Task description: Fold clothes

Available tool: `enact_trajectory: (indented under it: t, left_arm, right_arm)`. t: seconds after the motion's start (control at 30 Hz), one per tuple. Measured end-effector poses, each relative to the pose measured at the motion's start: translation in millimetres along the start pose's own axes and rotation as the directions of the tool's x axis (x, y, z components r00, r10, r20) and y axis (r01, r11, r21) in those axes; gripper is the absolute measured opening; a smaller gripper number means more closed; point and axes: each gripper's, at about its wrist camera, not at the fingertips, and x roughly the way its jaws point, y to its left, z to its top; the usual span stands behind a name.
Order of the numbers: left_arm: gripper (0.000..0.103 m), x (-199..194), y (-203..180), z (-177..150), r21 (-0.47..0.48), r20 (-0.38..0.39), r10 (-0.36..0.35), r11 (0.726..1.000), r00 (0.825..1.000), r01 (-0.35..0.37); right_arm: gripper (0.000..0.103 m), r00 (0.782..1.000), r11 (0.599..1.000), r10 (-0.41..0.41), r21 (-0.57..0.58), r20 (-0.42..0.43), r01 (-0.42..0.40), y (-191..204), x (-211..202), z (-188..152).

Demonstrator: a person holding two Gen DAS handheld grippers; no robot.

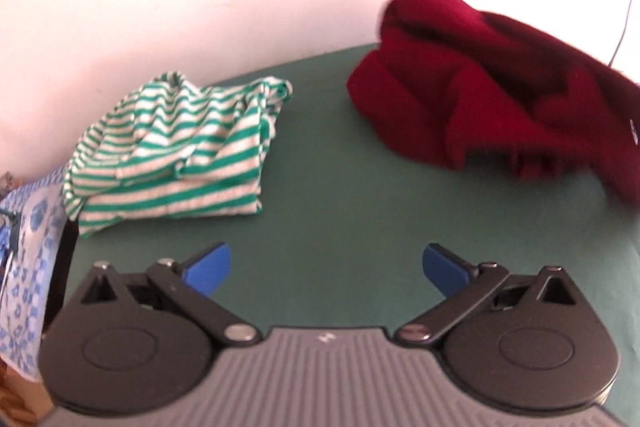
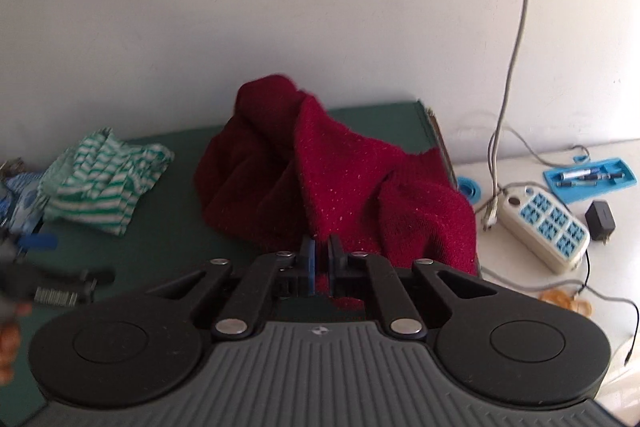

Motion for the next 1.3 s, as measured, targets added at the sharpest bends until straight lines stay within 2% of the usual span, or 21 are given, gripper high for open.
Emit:
enact_trajectory:
  t: [0.07,0.13,0.23,0.3,0.33,0.37,0.43,0.57,0.67,0.73,0.8,0.83,0.87,0.9,0.93,1.0,1.07,1.13,1.2,1.3]
  left_arm:
    - [0.102,-1,-2,-2,0.011,0.014,-0.006,1.0,1.0,0.006]
    - [0.102,0,-5,-8,0.01,0.009,-0.034,0.999,0.999,0.034]
    - [0.102,0,-12,-21,0.024,-0.008,-0.07,0.997,0.998,0.07]
    - [0.102,-2,-19,-31,0.039,-0.017,-0.076,0.996,0.997,0.077]
    - [0.102,-4,-21,-37,0.04,-0.018,-0.079,0.996,0.997,0.08]
    - [0.102,-6,-23,-43,0.041,-0.019,-0.082,0.996,0.996,0.082]
    - [0.102,-13,-24,-55,0.02,-0.029,-0.091,0.996,0.995,0.091]
    - [0.102,-30,-26,-79,0.002,-0.046,-0.08,0.997,0.996,0.08]
    - [0.102,-43,-24,-106,0.004,-0.071,-0.072,0.997,0.995,0.073]
    - [0.102,-55,-23,-126,0.004,-0.089,-0.063,0.998,0.994,0.064]
    - [0.102,-61,-20,-142,0.008,-0.105,-0.05,0.999,0.993,0.051]
    - [0.102,-64,-19,-150,0.013,-0.111,-0.04,0.999,0.993,0.042]
    - [0.102,-68,-17,-158,0.018,-0.118,-0.03,0.999,0.993,0.032]
    - [0.102,-71,-16,-166,0.022,-0.124,-0.02,0.999,0.992,0.023]
    - [0.102,-72,-12,-172,0.027,-0.129,-0.009,1.0,0.992,0.013]
    - [0.102,-70,0,-175,0.014,-0.139,0.004,1.0,0.99,-0.002]
    - [0.102,-65,18,-169,-0.036,-0.146,-0.002,0.999,0.989,-0.004]
    - [0.102,-61,38,-156,-0.109,-0.132,-0.037,0.994,0.991,0.023]
    - [0.102,-59,59,-138,-0.187,-0.092,-0.085,0.98,0.992,0.067]
    - [0.102,-60,74,-109,-0.223,-0.007,-0.135,0.966,0.991,0.13]
  right_arm:
    - [0.005,0.995,0.999,0.04,-0.026,-0.087,-0.042,3,-18,-40]
    - [0.0,0.982,0.995,0.076,-0.048,-0.175,-0.086,7,-37,-80]
    - [0.0,0.934,0.984,0.121,-0.083,-0.336,-0.158,20,-60,-128]
    - [0.005,0.959,0.984,0.052,-0.151,-0.28,-0.098,24,-73,-127]
    - [0.021,0.969,0.982,0.018,-0.178,-0.245,-0.063,25,-78,-124]
    - [0.048,0.983,0.985,-0.016,-0.174,-0.184,-0.017,24,-78,-110]
    - [0.074,0.995,0.992,-0.037,-0.121,-0.096,0.026,21,-61,-74]
    - [0.074,0.997,0.998,-0.064,-0.019,0.033,0.065,19,-6,-1]
    - [0.074,0.99,0.991,-0.131,-0.013,0.049,0.132,31,60,45]
    - [0.074,0.975,0.975,-0.219,-0.023,0.037,0.22,39,109,67]
    - [0.067,0.944,0.944,-0.328,-0.02,0.022,0.329,38,152,76]
    - [0.056,0.934,0.934,-0.357,-0.025,0.014,0.357,32,168,77]
    - [0.032,0.927,0.927,-0.375,-0.021,0.006,0.376,26,180,77]
    - [0.02,0.938,0.937,-0.347,0.025,0.0,0.347,17,175,75]
    - [0.02,0.95,0.947,-0.314,0.067,0.001,0.313,10,169,74]
    - [0.019,0.979,0.975,-0.197,0.11,0.056,0.19,8,141,73]
    - [0.019,0.993,0.997,-0.045,0.07,0.108,0.037,18,105,65]
    - [0.019,0.985,0.992,0.122,-0.037,0.124,-0.119,31,55,43]
    - [0.018,0.968,0.968,0.237,-0.11,0.081,-0.227,38,10,10]
    - [0.016,0.919,0.908,0.388,-0.137,-0.074,-0.395,40,-45,-54]
